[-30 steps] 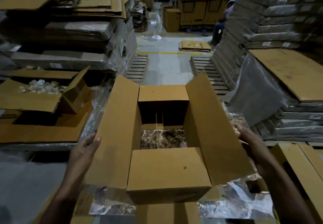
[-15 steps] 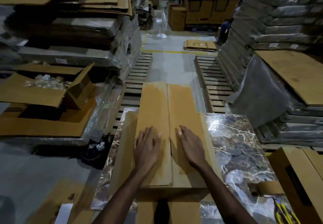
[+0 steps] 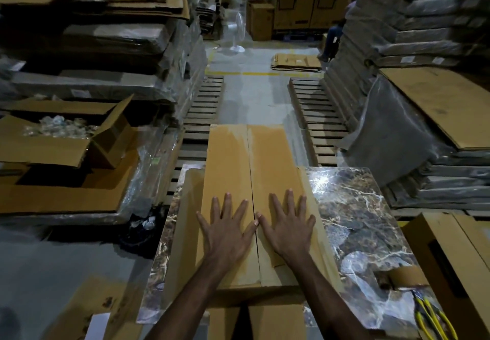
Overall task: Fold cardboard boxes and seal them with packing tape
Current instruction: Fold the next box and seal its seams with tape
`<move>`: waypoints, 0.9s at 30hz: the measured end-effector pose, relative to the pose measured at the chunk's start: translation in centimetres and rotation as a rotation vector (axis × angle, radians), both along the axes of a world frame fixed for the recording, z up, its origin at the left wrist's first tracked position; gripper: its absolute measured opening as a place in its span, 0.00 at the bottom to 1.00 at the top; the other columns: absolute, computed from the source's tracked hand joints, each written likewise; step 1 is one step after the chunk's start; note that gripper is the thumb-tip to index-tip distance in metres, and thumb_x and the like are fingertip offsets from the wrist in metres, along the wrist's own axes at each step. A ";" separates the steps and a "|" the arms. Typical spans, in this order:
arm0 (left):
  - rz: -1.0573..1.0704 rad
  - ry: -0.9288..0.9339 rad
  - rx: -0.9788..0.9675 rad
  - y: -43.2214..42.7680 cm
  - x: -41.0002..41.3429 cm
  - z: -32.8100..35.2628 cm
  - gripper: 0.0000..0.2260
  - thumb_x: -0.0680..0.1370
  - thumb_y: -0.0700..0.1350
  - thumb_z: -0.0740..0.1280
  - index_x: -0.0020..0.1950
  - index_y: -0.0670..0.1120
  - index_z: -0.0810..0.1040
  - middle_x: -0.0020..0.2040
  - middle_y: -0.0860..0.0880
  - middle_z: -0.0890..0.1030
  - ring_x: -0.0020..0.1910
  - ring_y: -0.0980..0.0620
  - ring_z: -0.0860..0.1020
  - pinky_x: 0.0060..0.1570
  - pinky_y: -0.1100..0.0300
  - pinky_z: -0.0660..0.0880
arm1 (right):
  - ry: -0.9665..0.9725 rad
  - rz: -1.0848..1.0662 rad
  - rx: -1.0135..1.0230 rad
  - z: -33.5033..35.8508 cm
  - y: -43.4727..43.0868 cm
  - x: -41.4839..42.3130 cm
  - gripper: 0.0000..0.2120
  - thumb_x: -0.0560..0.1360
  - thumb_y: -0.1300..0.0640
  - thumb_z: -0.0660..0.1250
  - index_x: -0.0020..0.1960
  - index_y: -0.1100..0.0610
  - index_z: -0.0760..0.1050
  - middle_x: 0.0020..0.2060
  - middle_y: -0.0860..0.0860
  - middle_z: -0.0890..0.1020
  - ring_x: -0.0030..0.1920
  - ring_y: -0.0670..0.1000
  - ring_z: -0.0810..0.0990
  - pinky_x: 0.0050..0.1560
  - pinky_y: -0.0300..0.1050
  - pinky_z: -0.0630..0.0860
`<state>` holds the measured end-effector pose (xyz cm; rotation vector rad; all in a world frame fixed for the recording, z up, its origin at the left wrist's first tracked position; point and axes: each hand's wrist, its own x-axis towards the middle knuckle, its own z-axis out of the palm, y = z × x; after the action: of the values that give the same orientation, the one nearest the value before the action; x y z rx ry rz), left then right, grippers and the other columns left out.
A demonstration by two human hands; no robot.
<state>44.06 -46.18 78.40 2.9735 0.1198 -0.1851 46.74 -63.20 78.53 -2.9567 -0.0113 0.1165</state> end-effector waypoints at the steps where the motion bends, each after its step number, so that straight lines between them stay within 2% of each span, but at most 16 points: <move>1: -0.010 -0.002 -0.002 0.0 0.0 0.0 0.33 0.80 0.74 0.38 0.83 0.64 0.40 0.84 0.50 0.35 0.83 0.40 0.35 0.72 0.22 0.39 | 0.006 0.002 0.002 0.1 0.0 0.0 0.38 0.78 0.24 0.41 0.83 0.39 0.43 0.84 0.52 0.40 0.82 0.62 0.36 0.75 0.72 0.53; 4: -0.033 -0.006 -0.032 -0.2 0.3 0.2 0.33 0.82 0.72 0.41 0.84 0.62 0.43 0.85 0.50 0.39 0.84 0.42 0.38 0.72 0.23 0.39 | 0.032 0.004 0.030 0.6 0.1 0.3 0.38 0.78 0.24 0.42 0.83 0.39 0.45 0.84 0.51 0.42 0.82 0.62 0.37 0.75 0.72 0.51; 8: -0.076 -0.046 -0.119 -1.2 1.1 0.8 0.31 0.84 0.67 0.46 0.85 0.56 0.52 0.86 0.49 0.48 0.85 0.45 0.45 0.76 0.26 0.44 | 0.018 -0.009 0.110 1.3 -0.9 0.6 0.35 0.79 0.28 0.50 0.82 0.42 0.54 0.84 0.51 0.49 0.83 0.60 0.45 0.76 0.70 0.53; 12: -0.143 -0.060 -0.173 -3.5 2.4 1.1 0.30 0.84 0.67 0.47 0.84 0.56 0.55 0.86 0.49 0.51 0.84 0.46 0.48 0.77 0.29 0.46 | 0.013 -0.111 0.257 1.7 -3.6 0.6 0.35 0.81 0.32 0.56 0.82 0.47 0.56 0.84 0.51 0.51 0.83 0.59 0.47 0.78 0.67 0.53; 17: -0.245 -0.158 -0.338 -8.7 2.9 1.8 0.28 0.84 0.65 0.53 0.81 0.55 0.64 0.84 0.50 0.57 0.83 0.47 0.54 0.78 0.34 0.48 | -0.166 -0.305 0.459 1.9 -11.2 -0.4 0.32 0.82 0.35 0.59 0.81 0.49 0.60 0.82 0.53 0.58 0.81 0.57 0.56 0.77 0.63 0.59; 19: -0.322 -0.181 -0.413 -11.8 2.5 2.1 0.27 0.83 0.65 0.54 0.79 0.55 0.67 0.82 0.51 0.62 0.81 0.47 0.59 0.78 0.39 0.55 | -0.285 -0.404 0.510 1.8 -15.5 -1.5 0.28 0.83 0.39 0.61 0.79 0.50 0.63 0.79 0.53 0.64 0.78 0.56 0.62 0.75 0.60 0.65; 21: -0.431 -0.188 -0.488 -15.7 1.9 2.3 0.25 0.82 0.63 0.57 0.76 0.55 0.70 0.78 0.51 0.70 0.75 0.47 0.67 0.73 0.43 0.66 | -0.409 -0.538 0.553 1.2 -20.4 -3.1 0.24 0.83 0.43 0.64 0.75 0.52 0.68 0.73 0.54 0.71 0.73 0.55 0.69 0.70 0.54 0.70; 24: -0.597 -0.090 -0.510 -22.8 1.5 1.1 0.26 0.82 0.63 0.56 0.75 0.51 0.72 0.73 0.49 0.75 0.70 0.46 0.73 0.68 0.47 0.71 | -0.445 -0.725 0.530 -0.7 -28.2 -5.5 0.23 0.82 0.45 0.64 0.72 0.57 0.72 0.68 0.57 0.76 0.67 0.59 0.74 0.64 0.53 0.72; 27: -0.678 0.094 -0.491 -31.0 1.5 -1.5 0.26 0.82 0.63 0.58 0.74 0.50 0.74 0.72 0.49 0.77 0.71 0.46 0.73 0.69 0.48 0.70 | -0.304 -0.839 0.479 -4.1 -35.0 -7.7 0.21 0.82 0.50 0.66 0.71 0.58 0.73 0.67 0.59 0.76 0.67 0.61 0.75 0.63 0.54 0.73</move>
<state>45.59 -77.17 76.92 2.4001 -0.8055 -0.3677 39.02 -98.22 74.45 -2.2477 0.9821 -0.3881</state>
